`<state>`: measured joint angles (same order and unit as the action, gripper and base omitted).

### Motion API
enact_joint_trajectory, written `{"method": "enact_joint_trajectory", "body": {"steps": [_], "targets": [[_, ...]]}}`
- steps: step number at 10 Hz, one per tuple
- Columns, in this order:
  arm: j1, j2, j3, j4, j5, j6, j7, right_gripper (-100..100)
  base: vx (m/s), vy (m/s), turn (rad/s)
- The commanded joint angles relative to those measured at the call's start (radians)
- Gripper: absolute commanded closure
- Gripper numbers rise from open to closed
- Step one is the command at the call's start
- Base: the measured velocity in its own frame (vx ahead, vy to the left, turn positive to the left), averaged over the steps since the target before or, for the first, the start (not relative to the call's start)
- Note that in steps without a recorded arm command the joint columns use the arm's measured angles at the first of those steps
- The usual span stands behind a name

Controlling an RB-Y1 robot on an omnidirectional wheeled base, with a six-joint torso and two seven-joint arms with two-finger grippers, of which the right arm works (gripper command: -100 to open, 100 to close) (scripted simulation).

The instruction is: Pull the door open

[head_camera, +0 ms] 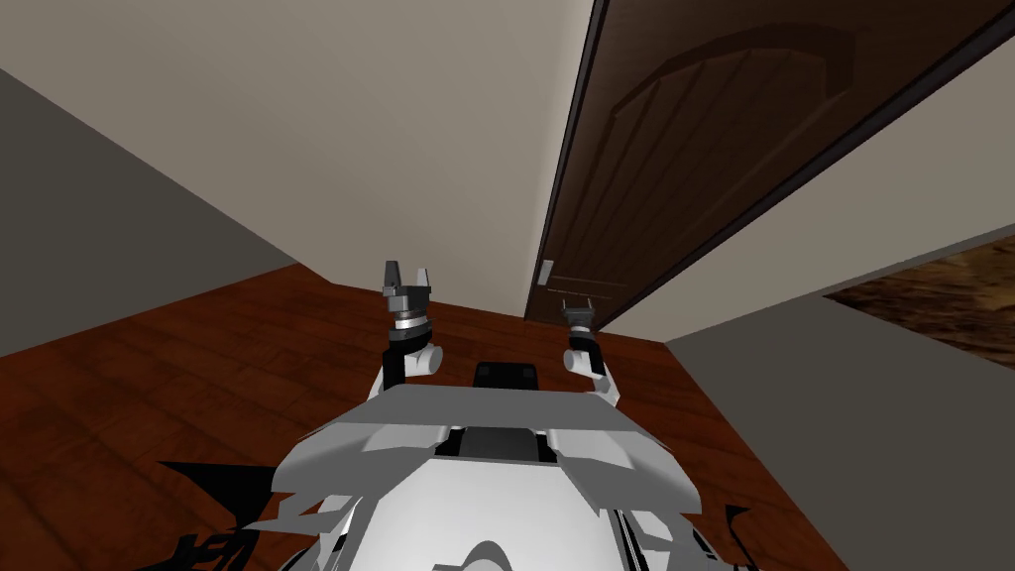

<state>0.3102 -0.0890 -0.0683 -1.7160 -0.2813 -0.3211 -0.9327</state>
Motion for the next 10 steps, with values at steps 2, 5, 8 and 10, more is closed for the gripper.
{"method": "enact_joint_trajectory", "body": {"steps": [2,5,8,10], "targets": [[-0.021,0.005,-0.003,0.044,-0.019,0.004,-0.057,-100,0.105,0.000,0.071],[-0.038,0.006,-0.007,0.085,-0.040,0.009,-0.118,-100,0.103,0.014,0.058],[-0.053,0.008,-0.011,0.122,-0.059,0.014,-0.173,-100,0.105,-0.004,0.054],[-0.062,0.010,-0.013,0.145,-0.071,0.016,-0.208,-100,0.099,-0.010,0.057]]}}
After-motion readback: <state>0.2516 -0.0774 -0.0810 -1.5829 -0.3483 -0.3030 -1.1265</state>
